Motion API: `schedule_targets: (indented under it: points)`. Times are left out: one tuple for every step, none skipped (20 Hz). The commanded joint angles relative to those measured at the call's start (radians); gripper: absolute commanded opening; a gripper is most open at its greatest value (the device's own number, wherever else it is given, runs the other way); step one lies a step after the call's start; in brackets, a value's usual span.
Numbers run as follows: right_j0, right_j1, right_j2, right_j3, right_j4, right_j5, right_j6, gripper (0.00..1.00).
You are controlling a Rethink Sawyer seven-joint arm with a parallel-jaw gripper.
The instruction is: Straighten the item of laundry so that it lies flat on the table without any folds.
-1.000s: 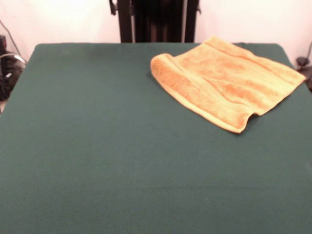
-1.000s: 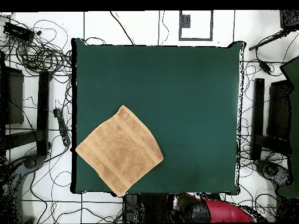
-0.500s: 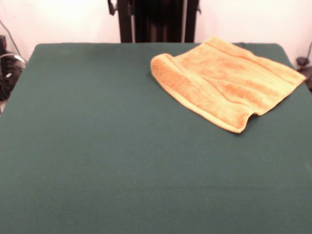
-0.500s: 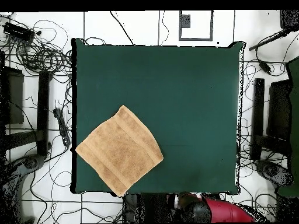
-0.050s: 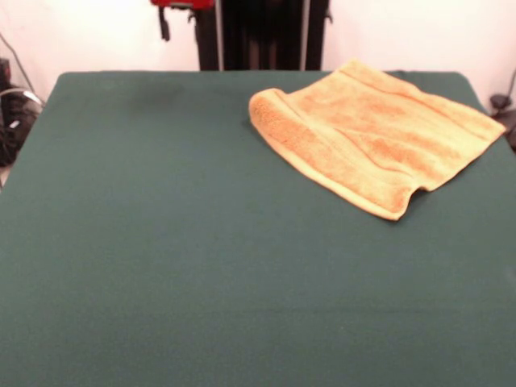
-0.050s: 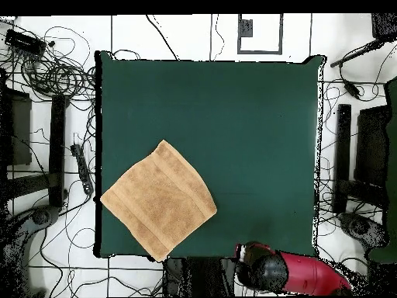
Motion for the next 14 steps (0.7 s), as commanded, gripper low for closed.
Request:
schedule_targets:
  points:
    - [0.029, 0.088, 0.146, -0.23, 0.085, 0.141, 0.017, 1.0]
    - [0.024, 0.093, 0.152, -0.248, 0.087, 0.158, 0.002, 1.0]
    - [0.02, 0.096, 0.154, -0.259, 0.092, 0.161, 0.0, 1.0]
    - [0.016, 0.097, 0.156, -0.27, 0.098, 0.168, -0.001, 1.0]
    - [0.013, 0.099, 0.158, -0.28, 0.104, 0.176, -0.003, 1.0]
    - [0.009, 0.102, 0.16, -0.292, 0.109, 0.179, -0.003, 1.0]
    - [0.003, 0.103, 0.165, -0.3, 0.113, 0.181, -0.005, 1.0]
    - [-0.002, 0.103, 0.17, -0.308, 0.113, 0.185, -0.014, 1.0]
    - [-0.007, 0.103, 0.175, -0.316, 0.113, 0.19, -0.022, 1.0]
    - [-0.011, 0.104, 0.18, -0.324, 0.113, 0.194, -0.031, 1.0]
    - [-0.016, 0.104, 0.185, -0.329, 0.112, 0.2, -0.041, 1.0]
    - [-0.023, 0.104, 0.191, -0.332, 0.111, 0.204, -0.049, 1.0]
    - [-0.03, 0.104, 0.199, -0.34, 0.11, 0.214, -0.059, 1.0]
    - [-0.038, 0.105, 0.207, -0.347, 0.109, 0.224, -0.069, 1.0]
